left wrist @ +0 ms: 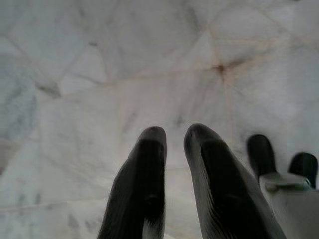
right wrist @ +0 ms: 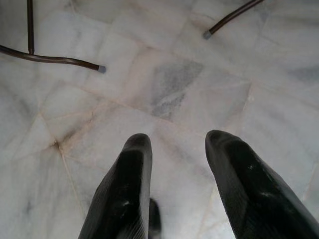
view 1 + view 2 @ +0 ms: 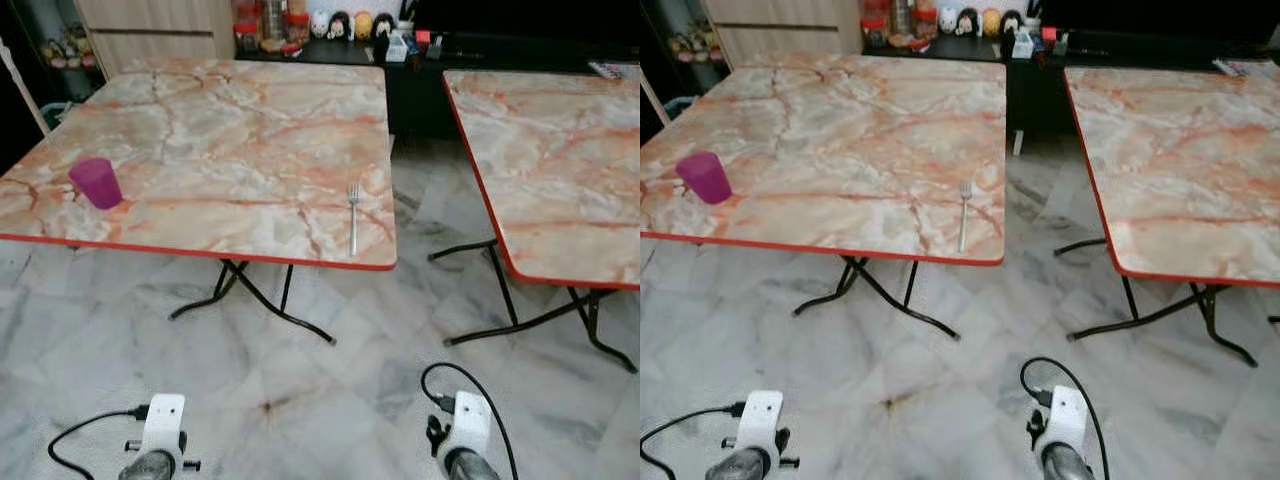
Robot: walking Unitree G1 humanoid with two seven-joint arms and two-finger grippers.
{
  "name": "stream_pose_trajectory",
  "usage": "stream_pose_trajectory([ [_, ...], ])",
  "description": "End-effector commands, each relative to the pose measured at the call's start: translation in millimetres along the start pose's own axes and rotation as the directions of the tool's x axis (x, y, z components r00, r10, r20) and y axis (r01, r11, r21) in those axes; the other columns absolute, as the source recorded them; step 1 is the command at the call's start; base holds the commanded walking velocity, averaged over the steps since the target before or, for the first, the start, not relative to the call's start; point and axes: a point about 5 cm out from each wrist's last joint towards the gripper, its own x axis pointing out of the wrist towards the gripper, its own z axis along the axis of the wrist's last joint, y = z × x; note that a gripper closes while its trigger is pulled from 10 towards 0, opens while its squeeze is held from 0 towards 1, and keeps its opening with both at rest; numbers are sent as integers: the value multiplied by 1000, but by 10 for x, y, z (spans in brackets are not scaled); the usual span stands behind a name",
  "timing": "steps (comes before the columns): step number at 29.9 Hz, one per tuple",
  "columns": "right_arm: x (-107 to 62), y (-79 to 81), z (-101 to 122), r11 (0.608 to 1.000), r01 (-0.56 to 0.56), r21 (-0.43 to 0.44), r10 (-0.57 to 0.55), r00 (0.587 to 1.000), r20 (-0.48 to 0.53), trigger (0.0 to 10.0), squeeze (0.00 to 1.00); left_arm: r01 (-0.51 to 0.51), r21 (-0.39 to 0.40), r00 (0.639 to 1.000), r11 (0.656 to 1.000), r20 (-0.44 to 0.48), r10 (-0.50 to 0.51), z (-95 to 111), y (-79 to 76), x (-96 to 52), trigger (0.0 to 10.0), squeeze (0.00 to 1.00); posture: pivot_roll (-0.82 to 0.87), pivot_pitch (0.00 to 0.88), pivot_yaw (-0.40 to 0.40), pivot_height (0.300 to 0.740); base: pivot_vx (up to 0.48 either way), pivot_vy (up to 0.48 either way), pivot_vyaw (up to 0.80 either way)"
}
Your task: Setting the table
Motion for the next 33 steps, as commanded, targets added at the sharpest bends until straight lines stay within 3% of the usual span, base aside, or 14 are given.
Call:
stream_pose_trajectory([
  [1, -11, 65, -40, 1000, -12, 12, 12, 1000, -9, 10000, 0, -17, 20, 999, 1000, -43, 18, -132, 90, -35, 10000, 0, 44, 119, 30, 740, 0, 431, 0],
  [9, -16, 90, -57, 1000, -15, 11, 15, 1000, -13, 10000, 0, -20, 24, 999, 1000, -42, 21, -134, 100, -37, 10000, 0, 43, 127, 33, 740, 0, 408, 0],
  [26, -3, 101, 5, 999, -27, 19, 27, 1000, 11, 10000, 0, -5, 17, 999, 1000, -35, 6, -134, 68, -37, 10000, 0, 35, 143, 33, 740, 0, 0, 0],
  [33, 1, 99, 21, 1000, -22, 15, 21, 1000, 17, 10000, 0, -5, 18, 999, 1000, -32, 5, -130, 71, -37, 10000, 0, 44, 146, 31, 740, 253, 0, 0],
])
